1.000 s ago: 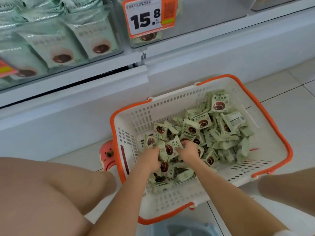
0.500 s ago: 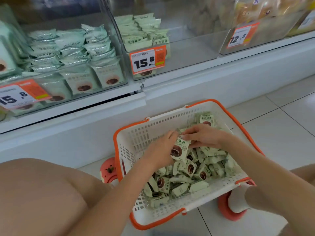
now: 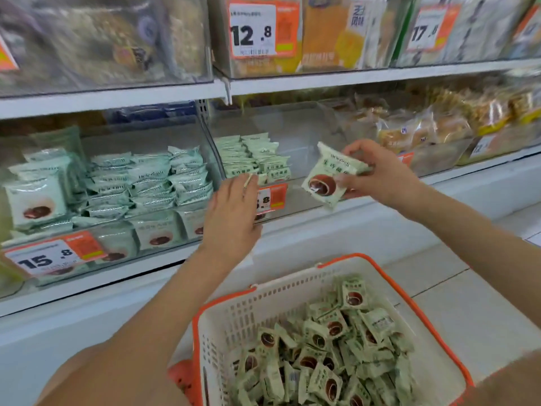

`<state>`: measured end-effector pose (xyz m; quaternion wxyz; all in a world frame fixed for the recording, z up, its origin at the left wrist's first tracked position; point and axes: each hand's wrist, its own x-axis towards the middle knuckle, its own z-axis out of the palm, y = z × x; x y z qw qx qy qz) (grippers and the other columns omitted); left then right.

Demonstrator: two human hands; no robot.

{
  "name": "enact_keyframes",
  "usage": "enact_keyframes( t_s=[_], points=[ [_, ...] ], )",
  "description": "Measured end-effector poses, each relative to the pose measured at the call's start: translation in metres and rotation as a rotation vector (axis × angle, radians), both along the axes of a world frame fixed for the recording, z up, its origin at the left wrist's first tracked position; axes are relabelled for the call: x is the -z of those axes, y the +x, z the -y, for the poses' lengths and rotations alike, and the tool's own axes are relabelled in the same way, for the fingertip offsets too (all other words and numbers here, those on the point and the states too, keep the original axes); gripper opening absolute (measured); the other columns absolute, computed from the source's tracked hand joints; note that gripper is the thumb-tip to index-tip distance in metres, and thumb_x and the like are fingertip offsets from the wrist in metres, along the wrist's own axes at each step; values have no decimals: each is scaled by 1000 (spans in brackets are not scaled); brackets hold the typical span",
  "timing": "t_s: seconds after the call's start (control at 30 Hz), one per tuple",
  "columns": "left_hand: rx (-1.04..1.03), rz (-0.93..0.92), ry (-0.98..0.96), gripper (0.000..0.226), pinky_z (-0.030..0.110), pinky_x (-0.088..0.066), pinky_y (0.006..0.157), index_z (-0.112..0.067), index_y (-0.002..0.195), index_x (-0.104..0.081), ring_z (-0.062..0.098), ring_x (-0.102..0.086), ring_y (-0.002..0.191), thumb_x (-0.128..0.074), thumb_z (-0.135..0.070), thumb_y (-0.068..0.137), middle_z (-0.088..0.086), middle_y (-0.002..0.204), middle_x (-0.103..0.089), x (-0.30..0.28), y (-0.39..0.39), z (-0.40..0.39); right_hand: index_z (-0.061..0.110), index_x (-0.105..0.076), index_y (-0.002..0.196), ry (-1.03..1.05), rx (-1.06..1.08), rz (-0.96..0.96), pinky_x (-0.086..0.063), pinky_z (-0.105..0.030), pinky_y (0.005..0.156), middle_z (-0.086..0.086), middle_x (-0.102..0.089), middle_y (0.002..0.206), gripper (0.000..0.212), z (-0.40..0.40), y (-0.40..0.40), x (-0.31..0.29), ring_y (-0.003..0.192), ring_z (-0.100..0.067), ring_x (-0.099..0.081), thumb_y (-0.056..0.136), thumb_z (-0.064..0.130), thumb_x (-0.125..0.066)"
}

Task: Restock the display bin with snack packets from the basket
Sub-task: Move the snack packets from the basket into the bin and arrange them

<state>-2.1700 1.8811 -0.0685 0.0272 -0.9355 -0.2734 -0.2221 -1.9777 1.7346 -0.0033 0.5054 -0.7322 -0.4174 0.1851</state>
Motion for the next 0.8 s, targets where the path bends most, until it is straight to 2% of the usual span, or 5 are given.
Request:
enact_keyframes(
  t_s=[0.17,0.3,0.4,0.6,0.8],
  points=[
    [-35,-8,110,40,45,-21,112,-7,111,-65,30,-50,114,-73,-11,72,11,110,-63,-6,12,-47,13,-61,111,-150,4,430,-44,-8,47,3,-61,99,34,-74,34,-33,78,-8,-58,80,5,-72],
    [-5,-43,304,30,53,-14,112,-9,74,-68,26,-63,90,-86,-9,50,4,66,-66,9,13,-55,21,-61,85,-456,-182,615,-54,-32,70,-5,-64,106,27,-135,53,-15,94,-24,-61,73,1,-75],
    [23,-29,326,32,51,-15,113,-11,76,-68,25,-63,88,-86,-11,50,2,64,-64,11,17,-59,28,-48,66,-581,-277,666,-51,-37,74,-4,-59,96,41,-156,57,6,92,-26,-59,68,0,-77],
    [41,-12,297,36,54,-28,107,-12,74,-67,23,-60,83,-87,-8,45,0,63,-62,9,19,-59,16,-45,77,-579,-330,803,-37,-35,69,-3,-52,88,39,-174,60,33,87,-27,-50,66,11,-82],
    [44,-7,300,37,52,-32,106,-12,77,-67,23,-60,84,-87,-8,46,-1,65,-62,10,17,-59,25,-36,68,-633,-369,883,-33,-32,66,4,-47,80,45,-181,57,33,83,-20,-45,69,13,-80]
  ],
)
